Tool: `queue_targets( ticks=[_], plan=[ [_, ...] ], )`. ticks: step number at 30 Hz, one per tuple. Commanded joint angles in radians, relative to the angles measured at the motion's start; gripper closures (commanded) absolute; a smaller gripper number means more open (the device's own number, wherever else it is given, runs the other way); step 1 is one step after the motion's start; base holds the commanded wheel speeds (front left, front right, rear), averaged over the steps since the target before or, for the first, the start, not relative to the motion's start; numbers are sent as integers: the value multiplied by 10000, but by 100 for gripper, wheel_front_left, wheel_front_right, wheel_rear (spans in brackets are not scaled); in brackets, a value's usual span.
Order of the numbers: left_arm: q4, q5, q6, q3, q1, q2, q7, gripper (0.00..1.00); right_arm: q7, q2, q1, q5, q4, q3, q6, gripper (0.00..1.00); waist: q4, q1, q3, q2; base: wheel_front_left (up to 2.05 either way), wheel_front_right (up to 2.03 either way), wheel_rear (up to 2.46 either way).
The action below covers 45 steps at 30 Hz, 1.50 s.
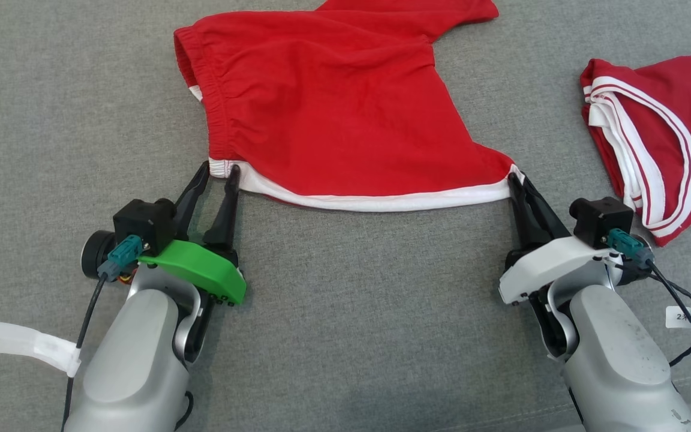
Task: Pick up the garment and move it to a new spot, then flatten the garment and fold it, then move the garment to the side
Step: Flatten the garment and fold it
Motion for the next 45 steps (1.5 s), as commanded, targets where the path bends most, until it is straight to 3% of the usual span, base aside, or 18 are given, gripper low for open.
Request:
queue_targets(
  ticks=[1,2,9,15,21,26,30,35,41,45],
  plan=[
    [-33,-79,-25,-15,28,74,0,70,-23,-6,-99,-39,-42,-27,-16,100,18,0,3,0,0,0,0],
    [-122,-97,-25,-49,15,72,0,100,-23,-12,-111,-40,-47,-42,-16,100,31,0,1,0,0,0,0],
    [-792,-154,-26,44,605,86,0,100,-24,-52,180,89,-289,-277,-16,100,138,0,-720,0,0,0,0],
    [-2253,-89,-12,592,1501,419,0,100,-24,-47,374,574,-1059,-408,-16,100,248,0,-2349,0,0,0,0],
    [-4464,249,-6,171,1367,2053,0,100,-24,-584,-314,1375,-2274,-88,-14,100,305,0,-3860,0,0,0,0],
    [-5107,-75,-3,109,456,3494,127,100,-24,-1239,-1490,1944,-3034,-20,-19,100,394,0,-4232,0,0,0,0],
    [-5162,-803,-2,-132,-765,4370,1088,100,27,-1775,-2537,2160,-3054,243,-22,100,508,0,-4084,0,0,0,0],
    [-4633,-1670,-2,-783,-1992,4703,2572,100,644,-2264,-3803,1776,-2511,870,-25,100,690,0,-3067,0,0,0,0],
    [-3379,-1953,-2,-1603,-3445,4198,2727,100,975,-2215,-5395,1328,-1226,1268,-19,100,910,0,-1332,0,0,0,0],
    [-1742,-1318,-2,-1862,-5724,3748,1455,100,433,-2086,-7607,663,298,807,-22,100,960,0,-139,0,0,0,0]
  ],
)
